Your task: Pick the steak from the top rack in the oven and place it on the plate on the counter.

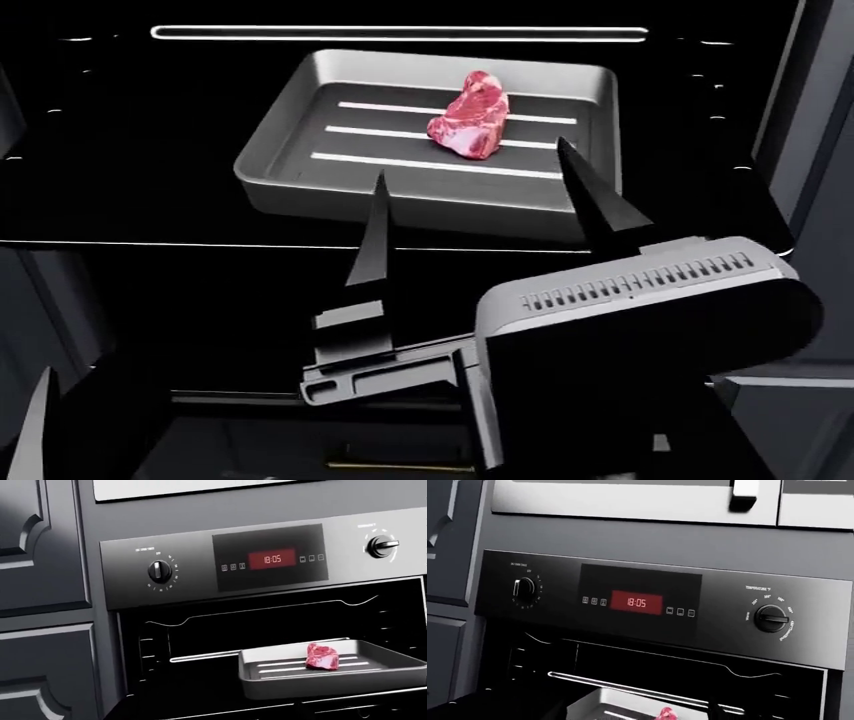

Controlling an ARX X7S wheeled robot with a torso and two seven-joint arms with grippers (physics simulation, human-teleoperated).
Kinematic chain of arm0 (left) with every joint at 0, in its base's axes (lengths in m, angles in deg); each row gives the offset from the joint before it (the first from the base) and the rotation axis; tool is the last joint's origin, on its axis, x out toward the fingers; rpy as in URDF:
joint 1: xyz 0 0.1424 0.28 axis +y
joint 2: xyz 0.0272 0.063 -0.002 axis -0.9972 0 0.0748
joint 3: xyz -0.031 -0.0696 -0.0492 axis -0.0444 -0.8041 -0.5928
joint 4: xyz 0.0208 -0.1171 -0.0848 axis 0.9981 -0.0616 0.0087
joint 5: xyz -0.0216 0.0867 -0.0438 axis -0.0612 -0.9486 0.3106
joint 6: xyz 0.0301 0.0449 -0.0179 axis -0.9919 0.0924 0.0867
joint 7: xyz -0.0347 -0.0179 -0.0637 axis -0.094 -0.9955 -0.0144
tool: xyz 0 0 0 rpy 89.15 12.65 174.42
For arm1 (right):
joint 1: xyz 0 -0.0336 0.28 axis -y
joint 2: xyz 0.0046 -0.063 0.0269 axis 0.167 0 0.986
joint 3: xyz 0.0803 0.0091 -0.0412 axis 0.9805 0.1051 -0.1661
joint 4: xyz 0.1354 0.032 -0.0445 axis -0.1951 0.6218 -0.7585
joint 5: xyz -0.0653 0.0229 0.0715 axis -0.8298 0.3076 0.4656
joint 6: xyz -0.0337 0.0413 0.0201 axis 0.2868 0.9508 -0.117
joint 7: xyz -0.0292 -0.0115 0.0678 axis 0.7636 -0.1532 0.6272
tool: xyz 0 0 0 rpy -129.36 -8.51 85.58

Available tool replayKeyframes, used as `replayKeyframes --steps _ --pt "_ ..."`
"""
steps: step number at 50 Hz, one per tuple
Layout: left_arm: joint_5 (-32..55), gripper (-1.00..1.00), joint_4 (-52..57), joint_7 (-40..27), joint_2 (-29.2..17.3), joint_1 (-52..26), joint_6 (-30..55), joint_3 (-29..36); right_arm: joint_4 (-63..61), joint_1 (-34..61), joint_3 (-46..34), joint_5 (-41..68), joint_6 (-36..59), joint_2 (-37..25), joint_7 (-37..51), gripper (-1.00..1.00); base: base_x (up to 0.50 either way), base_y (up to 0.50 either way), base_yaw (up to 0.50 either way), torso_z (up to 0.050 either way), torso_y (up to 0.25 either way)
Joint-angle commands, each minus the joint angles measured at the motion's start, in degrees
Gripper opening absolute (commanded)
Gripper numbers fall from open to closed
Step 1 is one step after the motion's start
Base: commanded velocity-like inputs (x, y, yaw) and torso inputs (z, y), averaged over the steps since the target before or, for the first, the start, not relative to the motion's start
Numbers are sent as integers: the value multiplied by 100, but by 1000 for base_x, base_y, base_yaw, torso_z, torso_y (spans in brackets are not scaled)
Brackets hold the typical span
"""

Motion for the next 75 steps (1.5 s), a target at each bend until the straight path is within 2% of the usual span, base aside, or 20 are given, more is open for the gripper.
replayKeyframes --steps 1,5,8,11,14,17,20,22,24,25,27,30,46,51,62,75 --pt "-365 100 116 -106 -115 293 -353 95 234 569 291 233 795 153 78 100 0 0 0 20 0" --pt "-538 100 148 -160 -209 572 -666 56 713 999 503 322 1020 219 5 100 0 0 0 0 0" --pt "-603 100 187 -431 -469 645 -917 216 841 1309 609 423 1251 281 -31 100 0 0 0 0 0" --pt "-665 100 192 -1283 -1208 593 -1392 771 1062 1669 652 473 1442 313 -44 100 0 0 0 0 0" --pt "-617 100 192 -2131 -1939 130 -1700 1577 1284 1971 695 518 1625 378 -35 100 0 0 0 0 0" --pt "-619 100 191 -2680 -2370 -408 -1858 2341 1452 2304 726 553 1822 440 -3 100 0 0 0 0 0" --pt "-617 100 189 -2974 -2559 -793 -1913 2841 1718 2665 783 692 2338 535 -36 100 0 0 0 0 0" --pt "-582 100 184 -3057 -2602 -925 -1910 2980 1792 2834 905 782 2614 614 -36 100 0 0 0 0 0" --pt "-544 100 176 -3091 -2622 -993 -1920 3032 2115 3030 941 1639 2738 432 558 100 0 0 0 0 0" --pt "-541 100 173 -3087 -2605 -1031 -1905 3068 2364 3206 766 2271 2739 192 1135 100 0 0 0 0 0" --pt "-552 100 174 -3094 -2599 -1086 -1907 3135 2483 3329 823 2845 2732 120 1633 100 0 0 0 0 0" --pt "-568 100 186 -3163 -2648 -1220 -1917 3298 2646 3380 911 3166 2685 132 1858 100 0 0 0 0 0" --pt "-477 100 185 -3576 -2948 -1869 -2058 3969 2633 3347 771 3391 2415 -9 1985 100 481 2 0 0 0" --pt "-540 100 175 -3703 -3030 -1982 -2151 4198 2609 3334 751 3466 2371 -26 2017 100 56 0 0 0 5" --pt "-570 100 138 -3707 -3003 -2035 -2171 4306 2589 3343 709 3659 2345 -63 2118 100 12 0 0 0 0" --pt "-569 100 93 -3687 -2975 -2098 -2180 4368 2639 3380 646 3868 2359 -115 2276 100 294 -11 0 0 1"
